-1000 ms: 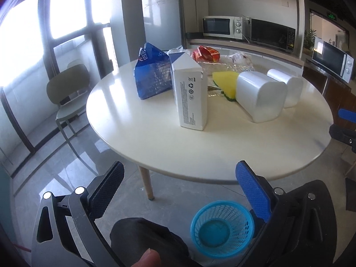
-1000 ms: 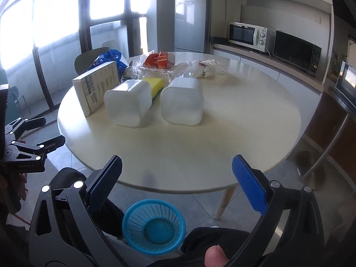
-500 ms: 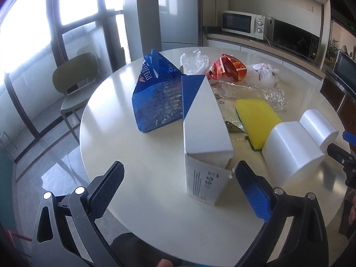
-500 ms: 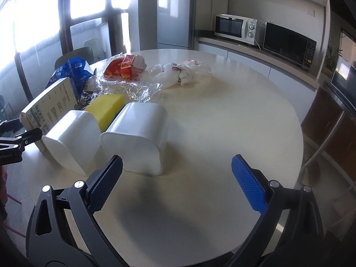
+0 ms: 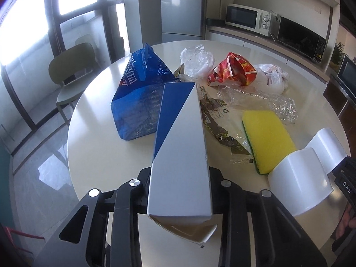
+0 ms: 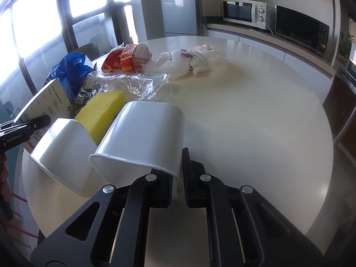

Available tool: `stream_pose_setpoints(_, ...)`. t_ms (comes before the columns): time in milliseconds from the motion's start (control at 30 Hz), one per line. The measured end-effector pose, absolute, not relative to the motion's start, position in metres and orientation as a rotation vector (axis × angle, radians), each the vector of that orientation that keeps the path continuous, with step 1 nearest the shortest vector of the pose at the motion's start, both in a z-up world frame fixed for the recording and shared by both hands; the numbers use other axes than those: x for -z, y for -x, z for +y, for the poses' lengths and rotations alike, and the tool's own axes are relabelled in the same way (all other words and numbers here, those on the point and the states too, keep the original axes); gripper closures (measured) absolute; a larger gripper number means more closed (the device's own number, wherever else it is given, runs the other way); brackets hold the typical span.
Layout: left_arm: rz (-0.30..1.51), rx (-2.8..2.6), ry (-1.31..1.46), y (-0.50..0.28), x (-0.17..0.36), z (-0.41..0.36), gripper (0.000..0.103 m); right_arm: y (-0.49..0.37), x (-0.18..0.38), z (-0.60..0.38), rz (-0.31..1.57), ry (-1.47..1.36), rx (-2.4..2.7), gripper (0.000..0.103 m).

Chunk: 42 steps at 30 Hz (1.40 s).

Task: Collect trash
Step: 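Grasp the white box with the left tool while the right tool grasps a white cup, then carry the box and cup down and release both into the blue wastebasket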

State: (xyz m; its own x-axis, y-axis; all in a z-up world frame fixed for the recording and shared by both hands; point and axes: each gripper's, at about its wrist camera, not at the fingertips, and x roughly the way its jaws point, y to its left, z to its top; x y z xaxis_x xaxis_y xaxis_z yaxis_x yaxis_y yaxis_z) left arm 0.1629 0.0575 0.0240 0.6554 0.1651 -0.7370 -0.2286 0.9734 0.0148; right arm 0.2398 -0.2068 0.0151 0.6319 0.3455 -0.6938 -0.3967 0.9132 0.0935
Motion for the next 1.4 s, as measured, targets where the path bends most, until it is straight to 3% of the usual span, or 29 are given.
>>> stream_pose_setpoints(500, 0.780, -0.181, 0.100, -0.149, -0.047, 0.060, 0.074, -0.230, -0.041, -0.223, 0.752, -0.038, -0.479, 0.099)
stream_pose_setpoints(1067, 0.730, 0.041, 0.076, -0.055, -0.064, 0.056, 0.073, -0.155, -0.077, -0.243, 0.735, -0.081, -0.584, 0.101)
stream_pose_setpoints(1400, 0.769, 0.133, 0.065, 0.007, -0.049, 0.054, 0.073, -0.087, -0.059, -0.263, 0.843, -0.214, -0.696, 0.101)
